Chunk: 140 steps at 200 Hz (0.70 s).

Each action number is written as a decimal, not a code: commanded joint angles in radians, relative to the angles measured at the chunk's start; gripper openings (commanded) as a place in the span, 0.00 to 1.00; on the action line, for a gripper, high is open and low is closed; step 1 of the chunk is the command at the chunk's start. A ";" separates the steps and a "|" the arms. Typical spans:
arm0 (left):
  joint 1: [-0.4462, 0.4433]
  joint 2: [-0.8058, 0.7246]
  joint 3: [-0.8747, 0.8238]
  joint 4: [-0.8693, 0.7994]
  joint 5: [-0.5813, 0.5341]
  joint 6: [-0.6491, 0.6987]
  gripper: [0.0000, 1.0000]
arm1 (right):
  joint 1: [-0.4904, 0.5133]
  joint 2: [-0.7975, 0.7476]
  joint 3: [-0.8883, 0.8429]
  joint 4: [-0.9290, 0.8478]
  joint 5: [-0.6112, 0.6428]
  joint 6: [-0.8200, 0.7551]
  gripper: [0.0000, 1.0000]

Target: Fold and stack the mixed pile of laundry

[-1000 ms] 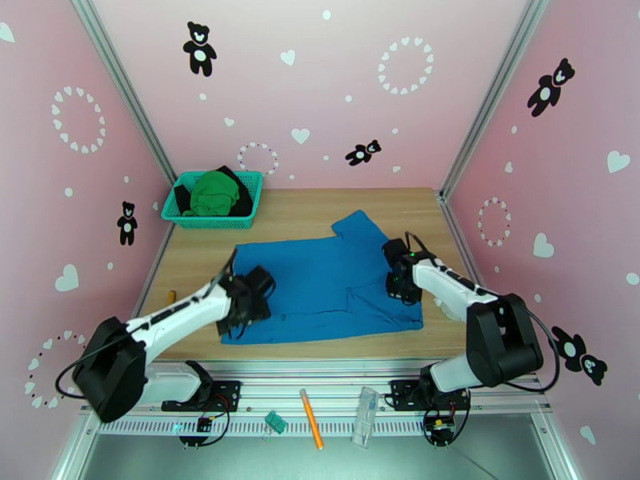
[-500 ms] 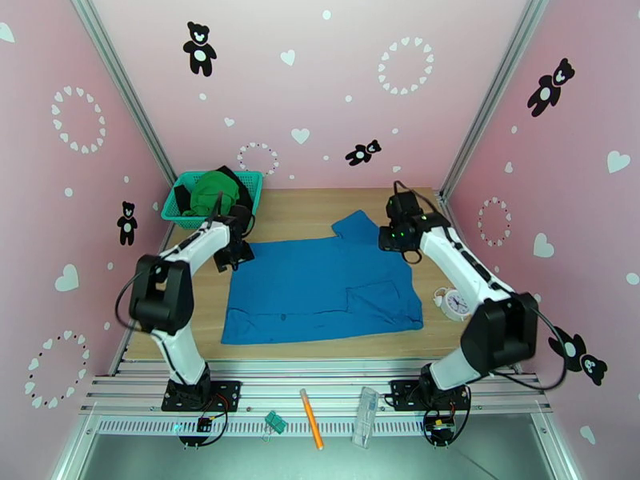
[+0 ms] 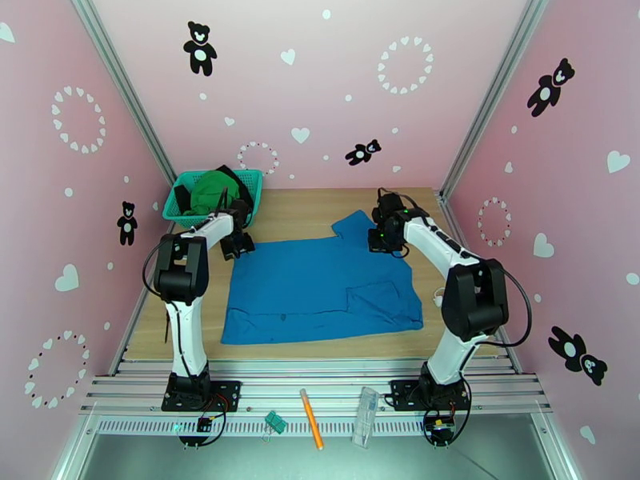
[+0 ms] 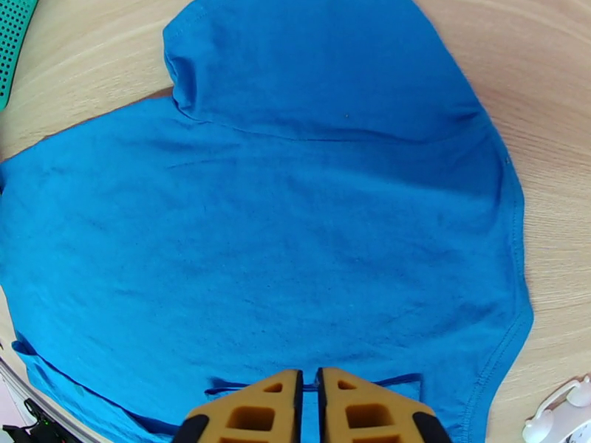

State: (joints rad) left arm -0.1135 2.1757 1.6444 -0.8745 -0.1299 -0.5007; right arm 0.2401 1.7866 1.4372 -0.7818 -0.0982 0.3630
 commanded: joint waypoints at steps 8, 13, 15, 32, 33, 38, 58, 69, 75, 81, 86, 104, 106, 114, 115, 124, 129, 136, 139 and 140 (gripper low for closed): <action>0.001 0.059 0.022 0.088 0.022 0.068 0.49 | -0.003 0.006 0.015 -0.014 0.004 0.001 0.10; 0.002 0.061 0.025 0.088 0.021 0.072 0.45 | -0.003 0.005 0.015 -0.016 0.006 -0.002 0.09; 0.002 0.062 0.026 0.087 0.020 0.071 0.43 | -0.002 0.004 0.016 -0.017 0.007 -0.003 0.09; 0.001 0.064 0.028 0.094 0.027 0.087 0.28 | -0.005 0.013 0.049 -0.031 0.013 -0.024 0.08; 0.002 0.064 0.028 0.095 0.027 0.088 0.27 | -0.005 0.014 0.052 -0.033 0.014 -0.025 0.08; 0.002 0.063 0.028 0.099 0.031 0.091 0.22 | -0.006 0.023 0.073 -0.042 0.019 -0.035 0.09; 0.003 0.047 0.008 0.120 0.051 0.100 0.05 | -0.017 0.096 0.186 -0.066 0.028 -0.087 0.23; 0.002 0.033 -0.005 0.136 0.064 0.101 0.00 | -0.028 0.167 0.277 -0.087 0.024 -0.112 0.30; 0.001 0.026 -0.012 0.142 0.072 0.102 0.00 | -0.032 0.214 0.334 -0.101 0.019 -0.125 0.33; 0.000 0.020 -0.016 0.148 0.078 0.103 0.00 | -0.037 0.263 0.392 -0.117 0.016 -0.137 0.37; 0.001 0.018 -0.018 0.147 0.080 0.105 0.00 | -0.037 0.306 0.443 -0.132 0.015 -0.148 0.40; 0.000 0.010 -0.027 0.149 0.086 0.113 0.00 | -0.050 0.476 0.653 -0.215 0.040 -0.169 0.46; 0.000 0.010 -0.029 0.149 0.087 0.114 0.00 | -0.052 0.492 0.680 -0.224 0.043 -0.171 0.46; 0.000 0.005 -0.036 0.152 0.091 0.115 0.00 | -0.059 0.558 0.769 -0.258 0.060 -0.173 0.46; 0.000 0.004 -0.037 0.153 0.092 0.115 0.00 | -0.060 0.568 0.777 -0.262 0.061 -0.173 0.46; 0.000 -0.003 -0.047 0.162 0.099 0.118 0.00 | -0.071 0.631 0.859 -0.289 0.077 -0.173 0.46; 0.000 -0.009 -0.052 0.167 0.102 0.119 0.00 | -0.078 0.660 0.893 -0.299 0.087 -0.171 0.46; 0.000 -0.012 -0.056 0.169 0.105 0.119 0.00 | -0.088 0.694 0.935 -0.308 0.101 -0.167 0.46; -0.001 -0.013 -0.057 0.169 0.105 0.121 0.00 | -0.093 0.707 0.947 -0.310 0.106 -0.165 0.45; 0.000 -0.014 -0.057 0.169 0.105 0.122 0.00 | -0.094 0.711 0.951 -0.310 0.108 -0.165 0.45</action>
State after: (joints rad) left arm -0.1078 2.1582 1.6154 -0.8402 -0.0959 -0.4530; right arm 0.1791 2.3833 2.2547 -0.9585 -0.0513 0.2150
